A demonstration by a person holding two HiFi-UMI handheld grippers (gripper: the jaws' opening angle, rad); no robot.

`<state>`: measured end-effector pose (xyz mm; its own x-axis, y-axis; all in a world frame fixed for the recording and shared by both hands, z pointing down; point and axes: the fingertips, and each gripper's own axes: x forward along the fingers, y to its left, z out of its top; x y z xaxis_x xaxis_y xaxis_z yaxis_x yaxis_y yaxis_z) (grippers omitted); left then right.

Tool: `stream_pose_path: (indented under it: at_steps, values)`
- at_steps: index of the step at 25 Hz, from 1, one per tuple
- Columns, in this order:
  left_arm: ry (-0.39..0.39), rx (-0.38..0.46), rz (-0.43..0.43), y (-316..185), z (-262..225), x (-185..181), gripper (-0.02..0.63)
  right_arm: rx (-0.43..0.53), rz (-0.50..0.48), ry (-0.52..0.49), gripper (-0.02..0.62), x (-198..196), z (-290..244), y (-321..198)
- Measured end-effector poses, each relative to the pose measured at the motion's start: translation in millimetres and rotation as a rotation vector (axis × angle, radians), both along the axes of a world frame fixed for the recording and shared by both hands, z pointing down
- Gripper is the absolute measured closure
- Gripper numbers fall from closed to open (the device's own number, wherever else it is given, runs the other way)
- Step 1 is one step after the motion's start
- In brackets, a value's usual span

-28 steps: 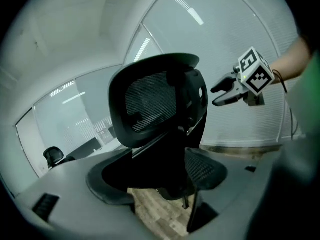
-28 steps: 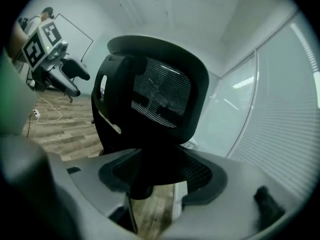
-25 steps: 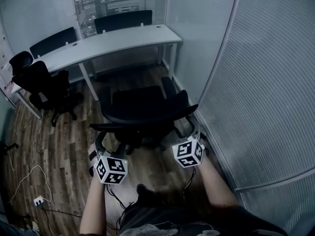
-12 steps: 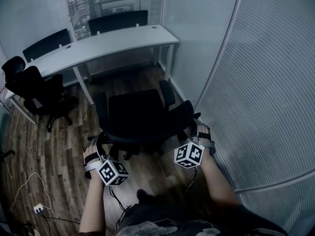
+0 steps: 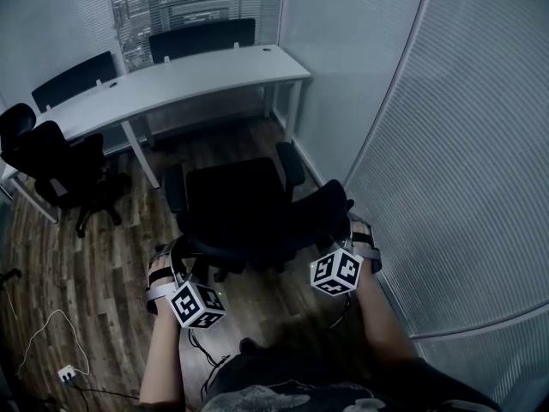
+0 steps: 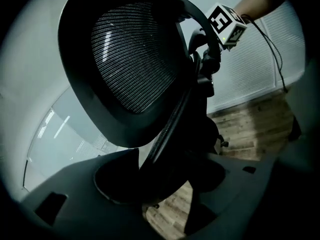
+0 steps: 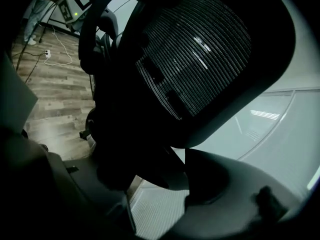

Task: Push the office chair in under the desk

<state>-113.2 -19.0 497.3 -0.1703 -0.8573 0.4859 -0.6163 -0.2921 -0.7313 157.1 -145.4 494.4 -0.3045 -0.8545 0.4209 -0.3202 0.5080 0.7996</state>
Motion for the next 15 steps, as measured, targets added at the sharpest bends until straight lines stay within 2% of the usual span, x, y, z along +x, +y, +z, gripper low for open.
stream_pose_path:
  at_steps: [9,15]
  values:
    - [0.003,0.012,0.046,-56,-3,-22,0.334,-0.026,0.032,0.009,0.311,-23,-1,-59]
    - [0.007,0.014,0.040,-110,-4,-38,0.334,-0.037,0.034,0.013,0.311,-40,0,-115]
